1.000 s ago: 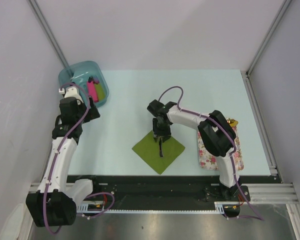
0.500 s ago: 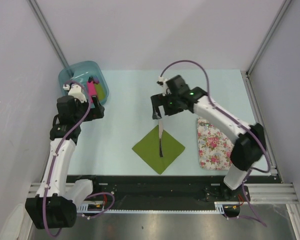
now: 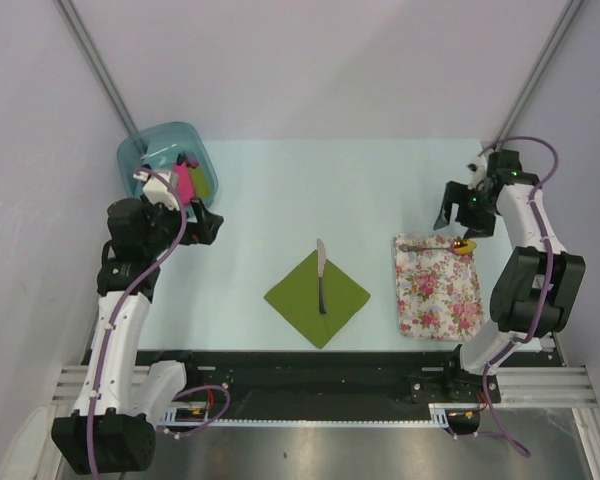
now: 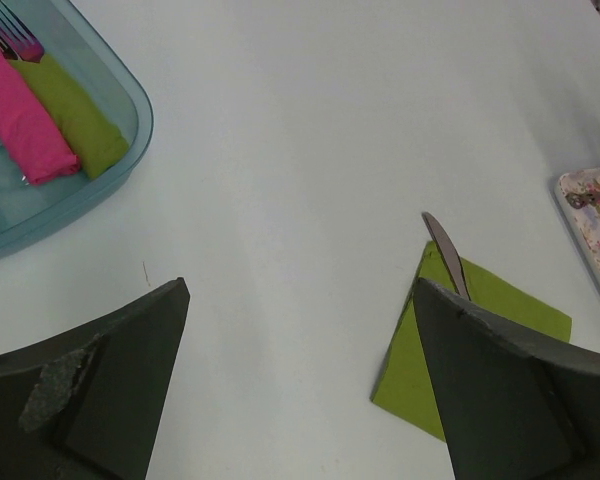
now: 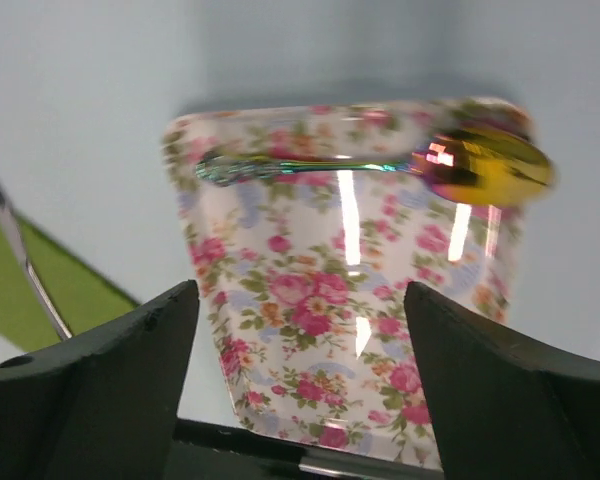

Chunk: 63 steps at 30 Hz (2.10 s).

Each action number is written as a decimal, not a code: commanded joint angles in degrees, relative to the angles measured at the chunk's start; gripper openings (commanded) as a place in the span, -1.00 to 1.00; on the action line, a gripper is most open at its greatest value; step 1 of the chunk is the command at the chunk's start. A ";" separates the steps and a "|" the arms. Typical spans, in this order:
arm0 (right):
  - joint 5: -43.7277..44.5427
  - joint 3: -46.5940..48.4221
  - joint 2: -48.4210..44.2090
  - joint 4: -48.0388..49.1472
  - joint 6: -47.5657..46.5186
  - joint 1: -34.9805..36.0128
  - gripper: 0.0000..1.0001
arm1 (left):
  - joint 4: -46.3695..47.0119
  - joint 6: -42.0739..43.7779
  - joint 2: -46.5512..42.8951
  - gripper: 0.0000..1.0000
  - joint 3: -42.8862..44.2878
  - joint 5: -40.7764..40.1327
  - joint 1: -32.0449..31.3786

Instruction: Place the utensils on the paper napkin and roll it up

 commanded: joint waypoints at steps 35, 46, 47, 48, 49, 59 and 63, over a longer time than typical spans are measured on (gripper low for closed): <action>26.88 4.92 20.40 0.92 24.56 3.39 0.22 | 3.77 -0.90 1.97 0.99 -1.96 -5.13 0.29; 23.19 0.18 17.68 1.27 23.77 2.08 -0.45 | 3.51 -1.07 2.58 0.99 -1.26 -5.84 0.29; 22.58 -0.44 16.72 1.19 23.60 1.47 -0.49 | 3.42 -1.07 2.50 0.99 -1.09 -5.75 0.21; 22.05 -1.40 16.19 1.19 23.34 0.85 -0.55 | 3.33 -1.16 2.67 0.99 -1.00 -5.75 0.21; 21.78 -1.93 15.75 1.19 23.16 0.50 -0.66 | 3.33 -1.16 2.76 0.99 -0.91 -5.75 0.21; 18.89 -4.22 9.86 -1.54 19.82 -2.32 -1.00 | 3.42 -1.60 3.20 0.99 0.23 -5.31 0.21; 15.90 -4.13 6.09 -1.72 17.45 -2.23 -1.00 | 3.59 -1.77 2.94 0.99 0.15 -5.13 0.12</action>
